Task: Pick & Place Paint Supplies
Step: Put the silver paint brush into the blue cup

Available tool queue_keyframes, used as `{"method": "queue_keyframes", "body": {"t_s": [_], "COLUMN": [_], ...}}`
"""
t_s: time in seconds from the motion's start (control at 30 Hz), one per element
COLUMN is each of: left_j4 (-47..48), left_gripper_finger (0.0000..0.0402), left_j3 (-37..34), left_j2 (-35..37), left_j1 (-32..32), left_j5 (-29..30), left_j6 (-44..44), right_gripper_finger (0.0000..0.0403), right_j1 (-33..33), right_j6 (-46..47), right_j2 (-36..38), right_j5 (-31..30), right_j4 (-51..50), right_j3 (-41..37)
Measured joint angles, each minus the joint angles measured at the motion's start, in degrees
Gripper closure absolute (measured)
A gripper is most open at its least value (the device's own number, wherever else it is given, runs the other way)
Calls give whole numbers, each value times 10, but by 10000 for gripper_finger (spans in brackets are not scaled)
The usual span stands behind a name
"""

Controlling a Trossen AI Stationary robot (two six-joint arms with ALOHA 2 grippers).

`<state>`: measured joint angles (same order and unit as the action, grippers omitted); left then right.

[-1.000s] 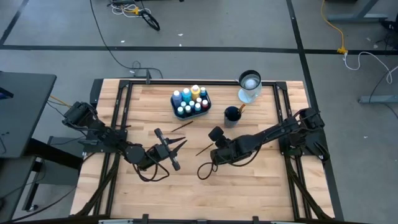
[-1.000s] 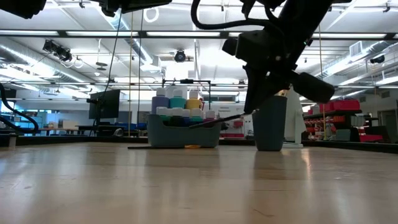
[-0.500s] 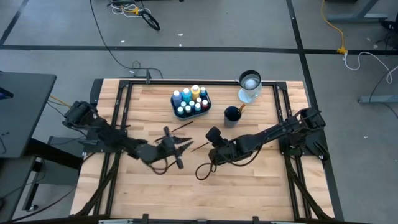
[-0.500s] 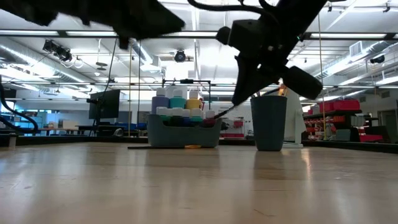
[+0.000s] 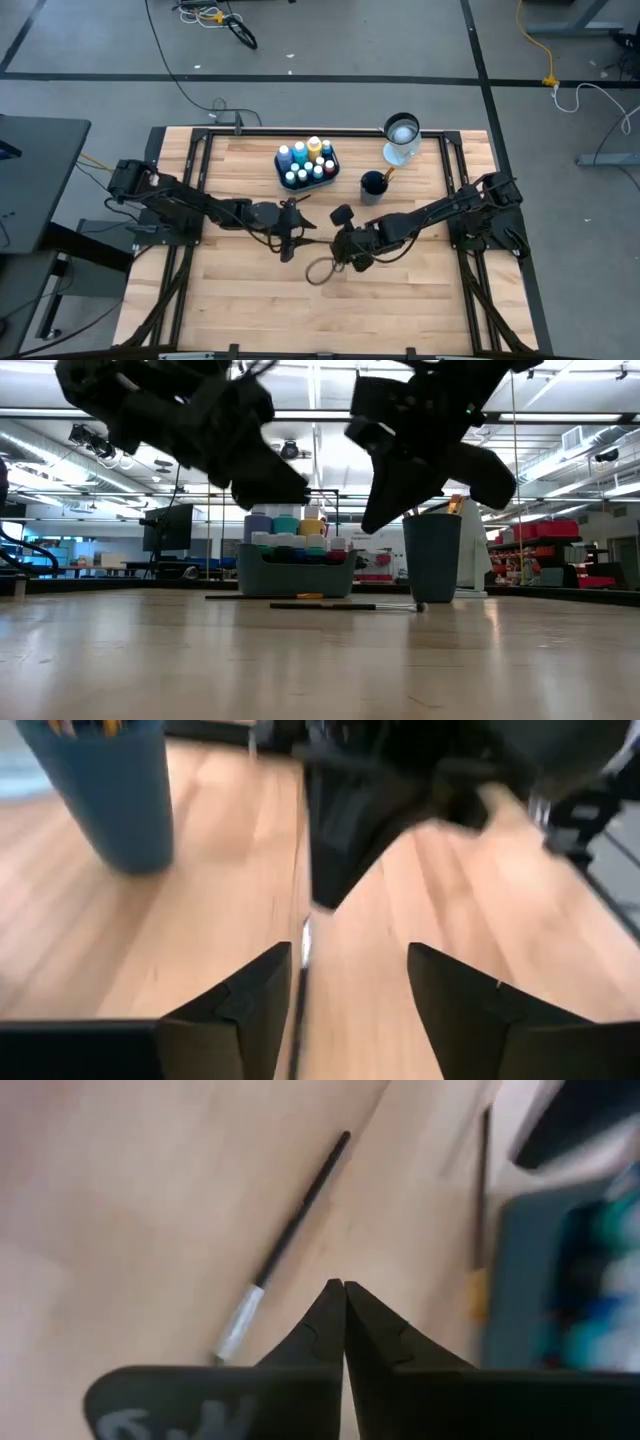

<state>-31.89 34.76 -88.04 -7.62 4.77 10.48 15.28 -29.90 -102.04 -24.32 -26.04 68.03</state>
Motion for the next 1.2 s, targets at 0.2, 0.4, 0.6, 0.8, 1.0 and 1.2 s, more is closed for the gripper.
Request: {"method": "queue_keyframes", "body": {"t_s": [0.2, 0.4, 0.6, 0.8, 1.0, 1.2], "left_j4": [79, 81, 80, 80, 80, 80], "left_gripper_finger": [186, 198, 202, 202, 202, 203], "left_j3": [0, 0, 0, 0, 0, 0], "left_j2": [-2, -2, -2, -2, -2, -2], "left_j1": [21, 10, 8, 8, 8, 9], "left_j5": [-14, -20, -10, -2, 4, 7], "left_j6": [0, 7, 4, 4, -1, -1], "right_gripper_finger": [373, 326, 284, 263, 259, 259], "right_j1": [-17, -15, -10, -16, -13, -13], "right_j6": [219, 313, 325, 339, 315, 306], "right_j2": [0, 0, 0, 1, 4, 30], "right_j5": [77, 138, 145, 118, 118, 88], "right_j4": [0, 31, 132, 144, 151, 148], "right_j3": [-22, -91, -153, -169, -171, -171]}}
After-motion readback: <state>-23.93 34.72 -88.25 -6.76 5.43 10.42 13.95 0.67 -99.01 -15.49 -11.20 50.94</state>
